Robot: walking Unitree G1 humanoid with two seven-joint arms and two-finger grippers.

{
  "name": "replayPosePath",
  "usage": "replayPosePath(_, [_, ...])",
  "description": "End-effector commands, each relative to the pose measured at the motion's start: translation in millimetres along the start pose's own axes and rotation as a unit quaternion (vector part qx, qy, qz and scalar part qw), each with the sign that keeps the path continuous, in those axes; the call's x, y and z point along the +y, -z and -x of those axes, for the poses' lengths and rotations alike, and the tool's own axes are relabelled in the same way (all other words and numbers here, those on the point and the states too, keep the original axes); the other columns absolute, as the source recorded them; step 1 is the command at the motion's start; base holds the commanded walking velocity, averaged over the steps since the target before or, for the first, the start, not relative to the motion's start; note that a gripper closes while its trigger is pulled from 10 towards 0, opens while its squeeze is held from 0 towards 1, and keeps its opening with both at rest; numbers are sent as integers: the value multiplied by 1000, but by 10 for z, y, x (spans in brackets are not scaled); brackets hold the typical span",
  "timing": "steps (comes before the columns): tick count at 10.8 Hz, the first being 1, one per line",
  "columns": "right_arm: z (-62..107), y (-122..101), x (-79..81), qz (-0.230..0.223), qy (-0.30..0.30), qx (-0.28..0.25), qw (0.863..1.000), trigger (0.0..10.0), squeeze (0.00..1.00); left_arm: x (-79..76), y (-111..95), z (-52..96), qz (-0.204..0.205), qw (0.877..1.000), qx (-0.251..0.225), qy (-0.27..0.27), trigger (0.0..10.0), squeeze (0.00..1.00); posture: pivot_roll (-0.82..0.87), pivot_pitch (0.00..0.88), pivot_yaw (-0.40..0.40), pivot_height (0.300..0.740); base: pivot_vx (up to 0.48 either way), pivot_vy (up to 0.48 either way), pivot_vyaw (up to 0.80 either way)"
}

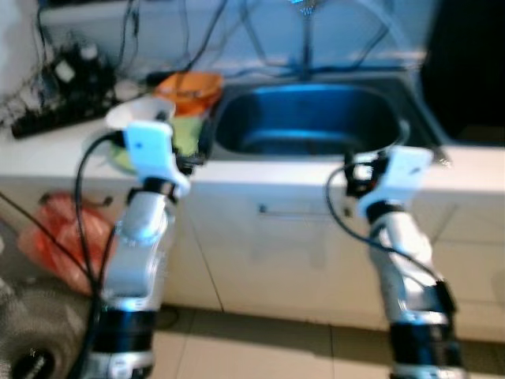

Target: Kitchen organization

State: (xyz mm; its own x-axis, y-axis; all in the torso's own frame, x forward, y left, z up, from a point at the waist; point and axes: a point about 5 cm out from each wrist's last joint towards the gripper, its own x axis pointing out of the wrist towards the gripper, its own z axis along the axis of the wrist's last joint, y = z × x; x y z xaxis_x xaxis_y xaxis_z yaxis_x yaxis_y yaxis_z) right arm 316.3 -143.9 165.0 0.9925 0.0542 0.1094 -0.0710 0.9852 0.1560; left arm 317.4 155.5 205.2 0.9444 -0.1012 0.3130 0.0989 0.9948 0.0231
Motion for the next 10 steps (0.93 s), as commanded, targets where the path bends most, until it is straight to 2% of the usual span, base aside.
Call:
replayPosePath(1, [-18,-34,8,-20,-13,0,1000,10000,0,-5,-11,-20,1,1000,0,-1,10000,0,38,0,107,740,360,244,0])
replayPosePath(2, [-32,-23,7,13,-7,4,1000,10000,0,-7,-10,-20,1,1000,1,-2,10000,0,41,0,106,740,266,401,0])
replayPosePath(4, [-23,-80,54,20,-22,-16,999,10000,0,6,1,-11,3,1000,5,-4,10000,0,42,0,107,740,266,399,0])
replayPosePath(6, [-15,-80,37,9,-12,-18,1000,10000,0,-17,23,-6,5,1000,12,0,10000,0,40,0,110,740,261,403,697])
replayPosePath(7, [-11,-75,13,8,-3,-16,1000,10000,0,-27,35,-2,8,1000,15,3,10000,0,37,0,110,740,289,352,0])
replayPosePath(10, [-27,-94,-5,15,9,-19,1000,10000,0,-161,75,1,33,999,24,35,10000,0,36,2,102,740,0,0,0])
